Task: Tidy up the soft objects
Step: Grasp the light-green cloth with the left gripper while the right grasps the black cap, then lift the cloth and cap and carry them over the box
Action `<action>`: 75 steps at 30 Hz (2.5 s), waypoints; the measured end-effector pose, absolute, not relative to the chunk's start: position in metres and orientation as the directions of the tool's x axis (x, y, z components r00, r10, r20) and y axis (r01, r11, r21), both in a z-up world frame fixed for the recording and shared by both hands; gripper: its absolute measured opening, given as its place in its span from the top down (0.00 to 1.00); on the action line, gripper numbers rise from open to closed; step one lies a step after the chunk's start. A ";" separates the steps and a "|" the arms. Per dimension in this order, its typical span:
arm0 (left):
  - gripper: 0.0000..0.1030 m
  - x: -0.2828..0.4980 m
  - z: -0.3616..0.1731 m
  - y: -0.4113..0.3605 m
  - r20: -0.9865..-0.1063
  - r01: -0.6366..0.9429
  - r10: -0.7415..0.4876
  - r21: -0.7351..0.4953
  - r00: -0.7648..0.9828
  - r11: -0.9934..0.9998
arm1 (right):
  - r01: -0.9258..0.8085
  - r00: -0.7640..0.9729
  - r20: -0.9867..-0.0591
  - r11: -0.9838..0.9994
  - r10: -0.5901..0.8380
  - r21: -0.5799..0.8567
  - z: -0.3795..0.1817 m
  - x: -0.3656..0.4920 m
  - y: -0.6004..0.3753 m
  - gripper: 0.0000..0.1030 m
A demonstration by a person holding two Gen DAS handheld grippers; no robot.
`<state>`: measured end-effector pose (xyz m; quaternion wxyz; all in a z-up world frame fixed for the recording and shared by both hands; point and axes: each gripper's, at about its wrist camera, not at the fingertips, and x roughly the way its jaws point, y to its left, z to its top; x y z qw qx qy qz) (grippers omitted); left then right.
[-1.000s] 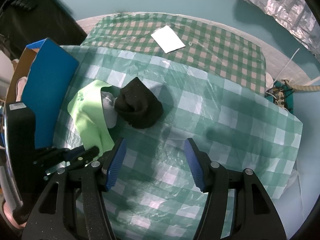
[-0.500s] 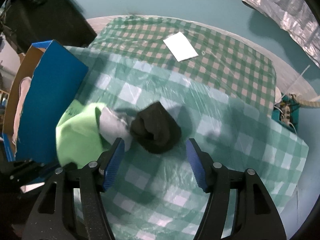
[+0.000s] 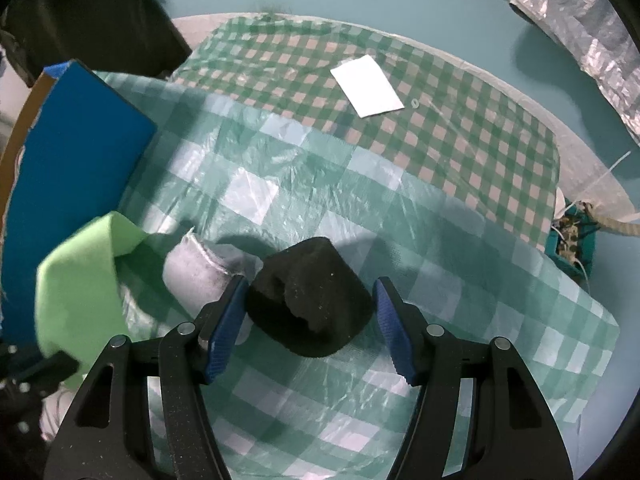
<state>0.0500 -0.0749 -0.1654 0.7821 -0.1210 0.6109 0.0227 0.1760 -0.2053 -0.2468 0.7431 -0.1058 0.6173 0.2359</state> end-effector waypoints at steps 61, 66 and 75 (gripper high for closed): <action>0.92 -0.005 -0.041 -0.041 -0.885 -0.082 -0.086 -0.139 0.458 0.987 | -0.518 0.231 -0.915 0.838 0.330 0.171 -0.091 0.069 -0.205 0.67; 0.92 -0.011 -0.038 -0.028 -0.884 -0.105 -0.068 -0.131 0.463 0.986 | -0.540 0.239 -0.907 0.824 0.348 0.173 -0.080 0.066 -0.190 0.67; 0.92 -0.019 -0.037 -0.001 -0.881 -0.153 -0.048 -0.134 0.470 0.979 | -0.585 0.232 -0.897 0.791 0.376 0.181 -0.071 0.064 -0.156 0.67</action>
